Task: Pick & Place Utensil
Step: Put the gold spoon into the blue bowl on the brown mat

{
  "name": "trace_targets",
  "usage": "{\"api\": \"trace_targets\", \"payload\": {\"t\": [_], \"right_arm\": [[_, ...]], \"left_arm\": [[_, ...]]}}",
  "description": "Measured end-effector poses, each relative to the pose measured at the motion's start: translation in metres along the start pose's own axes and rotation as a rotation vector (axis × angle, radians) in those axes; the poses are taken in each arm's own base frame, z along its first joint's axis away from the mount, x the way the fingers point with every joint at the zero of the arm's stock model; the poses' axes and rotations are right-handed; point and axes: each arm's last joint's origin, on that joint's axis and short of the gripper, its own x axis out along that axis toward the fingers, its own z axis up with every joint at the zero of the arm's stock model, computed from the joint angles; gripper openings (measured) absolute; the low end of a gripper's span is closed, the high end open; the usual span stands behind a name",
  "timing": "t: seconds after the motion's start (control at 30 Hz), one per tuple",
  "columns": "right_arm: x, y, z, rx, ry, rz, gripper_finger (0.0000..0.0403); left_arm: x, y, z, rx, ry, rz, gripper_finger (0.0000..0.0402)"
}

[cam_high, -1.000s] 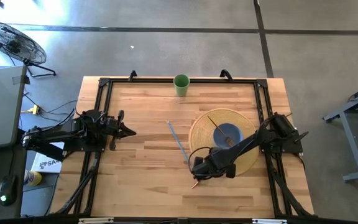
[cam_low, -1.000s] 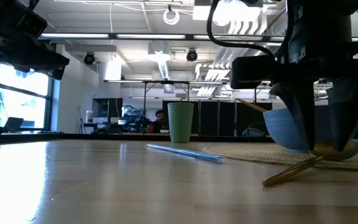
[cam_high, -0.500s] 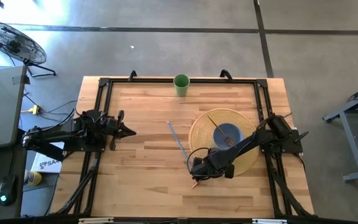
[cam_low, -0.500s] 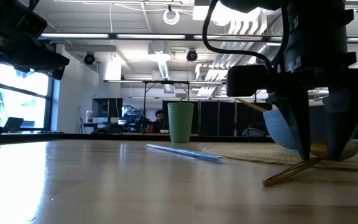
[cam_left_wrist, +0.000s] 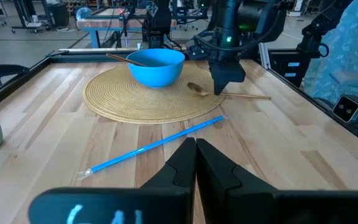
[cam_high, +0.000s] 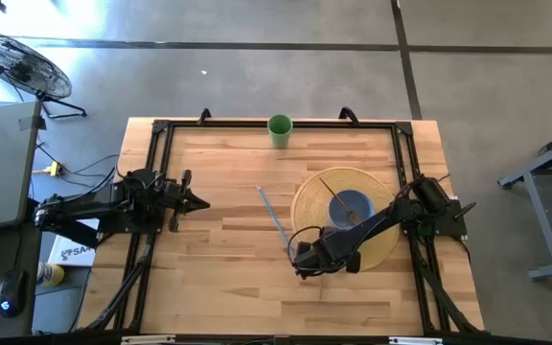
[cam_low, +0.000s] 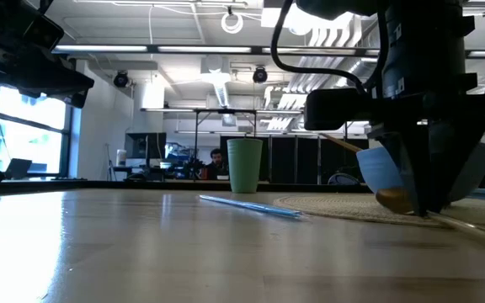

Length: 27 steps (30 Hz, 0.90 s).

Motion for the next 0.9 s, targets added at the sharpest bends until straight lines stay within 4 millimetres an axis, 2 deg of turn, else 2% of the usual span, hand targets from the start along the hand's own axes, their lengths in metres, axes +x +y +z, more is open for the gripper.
{"api": "trace_targets", "payload": {"t": [0.17, 0.6, 0.9], "right_arm": [[-0.0003, -0.0002, 0.0000, -0.025, 0.002, -0.002, 0.0009], [-0.0013, -0.0012, 0.0016, -0.302, -0.024, -0.003, 0.0043], [-0.0016, 0.0003, -0.0034, -0.192, 0.050, 0.004, 0.0044]], "left_arm": [[0.0000, 0.0000, 0.0000, 0.000, 0.000, 0.000, 0.0010], [0.0000, 0.0000, 0.0000, 0.000, 0.000, 0.000, 0.0010], [0.0000, 0.0000, -0.0001, 0.000, 0.000, 0.000, 0.0010]]}}
